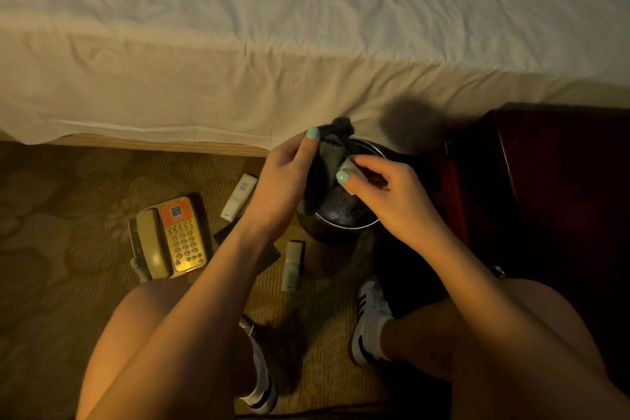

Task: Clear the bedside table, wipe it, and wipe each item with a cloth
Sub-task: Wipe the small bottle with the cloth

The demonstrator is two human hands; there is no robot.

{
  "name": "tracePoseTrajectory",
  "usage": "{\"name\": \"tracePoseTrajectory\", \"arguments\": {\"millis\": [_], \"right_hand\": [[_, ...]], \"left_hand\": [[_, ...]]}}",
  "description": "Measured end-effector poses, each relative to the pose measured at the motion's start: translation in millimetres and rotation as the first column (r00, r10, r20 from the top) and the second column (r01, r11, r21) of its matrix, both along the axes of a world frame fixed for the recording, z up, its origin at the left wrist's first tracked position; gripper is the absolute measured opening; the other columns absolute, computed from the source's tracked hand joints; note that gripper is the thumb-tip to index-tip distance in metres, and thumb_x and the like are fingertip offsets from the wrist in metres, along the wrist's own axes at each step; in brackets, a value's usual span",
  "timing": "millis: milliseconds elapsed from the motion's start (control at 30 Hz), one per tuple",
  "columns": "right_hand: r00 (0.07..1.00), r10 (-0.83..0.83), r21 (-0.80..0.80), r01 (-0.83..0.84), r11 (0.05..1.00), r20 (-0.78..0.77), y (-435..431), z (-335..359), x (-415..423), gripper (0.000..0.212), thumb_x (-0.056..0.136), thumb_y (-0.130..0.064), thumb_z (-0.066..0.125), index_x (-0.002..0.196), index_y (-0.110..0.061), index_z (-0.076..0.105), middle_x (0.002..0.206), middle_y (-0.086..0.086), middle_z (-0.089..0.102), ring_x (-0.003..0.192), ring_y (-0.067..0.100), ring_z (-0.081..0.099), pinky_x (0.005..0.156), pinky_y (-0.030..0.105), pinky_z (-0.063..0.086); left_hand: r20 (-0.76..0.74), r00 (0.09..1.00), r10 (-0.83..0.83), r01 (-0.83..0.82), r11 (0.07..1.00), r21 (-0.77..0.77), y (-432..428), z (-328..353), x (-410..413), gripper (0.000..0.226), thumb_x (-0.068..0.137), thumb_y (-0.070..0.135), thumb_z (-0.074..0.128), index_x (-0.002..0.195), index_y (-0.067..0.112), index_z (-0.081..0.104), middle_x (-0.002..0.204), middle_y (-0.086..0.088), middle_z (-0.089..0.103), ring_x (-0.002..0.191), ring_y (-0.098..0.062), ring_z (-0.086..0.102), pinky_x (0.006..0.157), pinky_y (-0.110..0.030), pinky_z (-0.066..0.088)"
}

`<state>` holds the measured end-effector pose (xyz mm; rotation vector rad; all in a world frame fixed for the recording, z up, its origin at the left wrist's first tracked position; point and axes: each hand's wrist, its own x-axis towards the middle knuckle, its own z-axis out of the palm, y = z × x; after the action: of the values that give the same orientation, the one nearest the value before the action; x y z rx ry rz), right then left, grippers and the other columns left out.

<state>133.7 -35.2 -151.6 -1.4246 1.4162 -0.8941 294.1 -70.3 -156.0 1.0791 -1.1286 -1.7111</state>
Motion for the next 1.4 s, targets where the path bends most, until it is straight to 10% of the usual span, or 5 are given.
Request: {"name": "tracePoseTrajectory", "arguments": {"millis": [467, 767, 900, 1033, 1400], "right_hand": [[0.980, 0.055, 0.018, -0.060, 0.998, 0.189, 1.3, 6.7, -4.4, 0.025, 0.087, -0.025, 0.061, 0.111, -0.031, 0.063, 0.106, -0.010, 0.070, 0.109, 0.007, 0.063, 0.091, 0.026, 0.052], [0.973, 0.059, 0.077, -0.078, 0.994, 0.222, 3.7, 5.7, -1.0, 0.025, 0.082, -0.030, 0.061, 0.107, -0.034, 0.064, 0.101, -0.018, 0.071, 0.107, 0.004, 0.063, 0.091, 0.021, 0.050], [0.973, 0.088, 0.107, -0.112, 0.988, 0.214, 5.1, 4.0, 0.9, 0.025, 0.088, -0.019, 0.061, 0.109, -0.032, 0.062, 0.100, -0.019, 0.069, 0.107, 0.000, 0.062, 0.089, 0.015, 0.049], [0.977, 0.079, 0.130, -0.106, 0.986, 0.196, 3.9, 3.8, 0.8, 0.022, 0.088, -0.021, 0.061, 0.105, -0.035, 0.062, 0.094, -0.024, 0.070, 0.103, -0.003, 0.063, 0.085, 0.013, 0.049], [0.973, 0.084, 0.133, -0.115, 0.984, 0.215, 5.9, 8.5, -0.8, 0.018, 0.088, -0.028, 0.057, 0.102, -0.025, 0.067, 0.098, 0.007, 0.072, 0.098, 0.013, 0.068, 0.086, 0.026, 0.053]], "left_hand": [[-0.514, 0.854, -0.079, 0.245, 0.933, 0.264, -9.5, -0.1, 8.7, 0.080, 0.061, 0.027, 0.088, 0.126, -0.004, 0.054, 0.115, -0.018, 0.066, 0.106, -0.025, 0.065, 0.091, -0.038, 0.055], [-0.522, 0.853, 0.015, 0.161, 0.943, 0.291, -13.1, -5.9, 11.0, 0.032, 0.072, 0.020, 0.077, 0.097, 0.002, 0.066, 0.102, -0.017, 0.068, 0.091, -0.024, 0.067, 0.086, -0.036, 0.055], [-0.303, 0.947, 0.106, -0.018, 0.960, 0.278, -8.9, -0.8, 6.2, 0.017, 0.090, 0.018, 0.054, 0.095, 0.006, 0.065, 0.088, -0.010, 0.070, 0.079, -0.019, 0.067, 0.071, -0.029, 0.057], [0.165, 0.979, 0.116, -0.105, 0.992, -0.072, 3.2, 3.2, -4.3, 0.028, 0.106, 0.029, 0.033, 0.106, 0.009, 0.053, 0.089, -0.004, 0.058, 0.079, -0.011, 0.055, 0.070, -0.025, 0.047], [0.440, 0.892, 0.101, 0.090, 0.916, -0.392, 4.2, 0.7, -6.5, 0.027, 0.099, 0.035, 0.046, 0.093, 0.009, 0.049, 0.070, 0.005, 0.054, 0.060, -0.002, 0.049, 0.057, -0.021, 0.040]]}}
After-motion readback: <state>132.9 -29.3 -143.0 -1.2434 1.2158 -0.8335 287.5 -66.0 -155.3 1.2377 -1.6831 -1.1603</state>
